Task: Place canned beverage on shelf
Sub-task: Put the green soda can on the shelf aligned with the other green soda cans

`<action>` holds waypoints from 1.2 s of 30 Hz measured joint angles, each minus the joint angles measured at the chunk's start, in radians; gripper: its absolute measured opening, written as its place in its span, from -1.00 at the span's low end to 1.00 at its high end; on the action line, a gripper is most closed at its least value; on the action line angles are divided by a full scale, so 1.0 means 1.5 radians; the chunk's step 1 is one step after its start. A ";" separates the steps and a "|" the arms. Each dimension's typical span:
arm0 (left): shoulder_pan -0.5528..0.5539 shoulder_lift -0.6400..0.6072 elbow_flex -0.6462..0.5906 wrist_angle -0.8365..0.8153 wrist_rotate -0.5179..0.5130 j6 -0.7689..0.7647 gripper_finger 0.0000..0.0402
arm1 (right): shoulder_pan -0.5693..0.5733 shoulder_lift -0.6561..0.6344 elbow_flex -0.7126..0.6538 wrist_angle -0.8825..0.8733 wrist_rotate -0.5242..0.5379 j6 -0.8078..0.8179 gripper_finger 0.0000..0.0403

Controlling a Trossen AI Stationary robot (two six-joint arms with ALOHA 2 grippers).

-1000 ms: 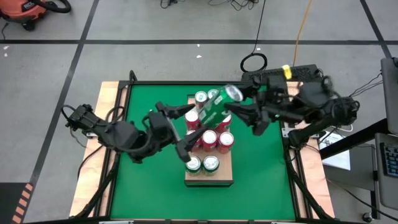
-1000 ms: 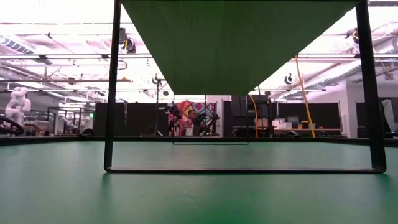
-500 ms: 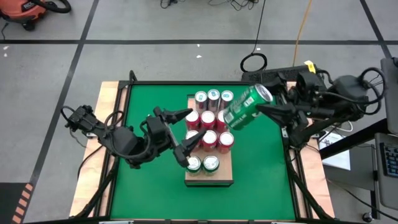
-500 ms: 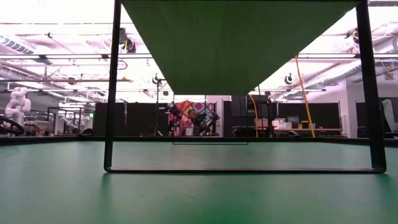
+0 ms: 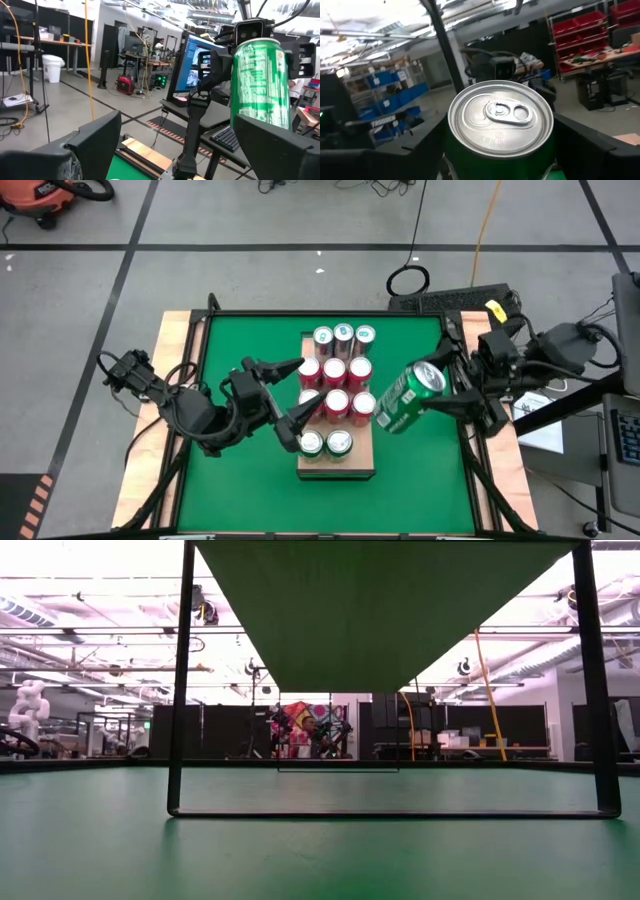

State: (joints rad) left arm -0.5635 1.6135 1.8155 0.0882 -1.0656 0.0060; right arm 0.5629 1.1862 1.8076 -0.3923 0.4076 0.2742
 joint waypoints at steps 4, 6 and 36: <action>-0.007 0.000 0.000 0.000 -0.013 0.000 0.91 | 0.027 -0.001 0.000 -0.019 0.002 -0.005 0.46; -0.007 0.000 0.000 0.000 -0.014 0.000 0.91 | 0.038 -0.001 0.000 -0.030 0.002 -0.007 0.46; -0.059 0.000 -0.001 0.000 -0.030 -0.001 0.91 | 0.079 -0.014 -0.199 -0.084 0.005 0.005 0.46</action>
State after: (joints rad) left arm -0.6514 1.6135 1.8145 0.0875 -1.1109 0.0051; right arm 0.6819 1.1650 1.5086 -0.5184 0.4146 0.2820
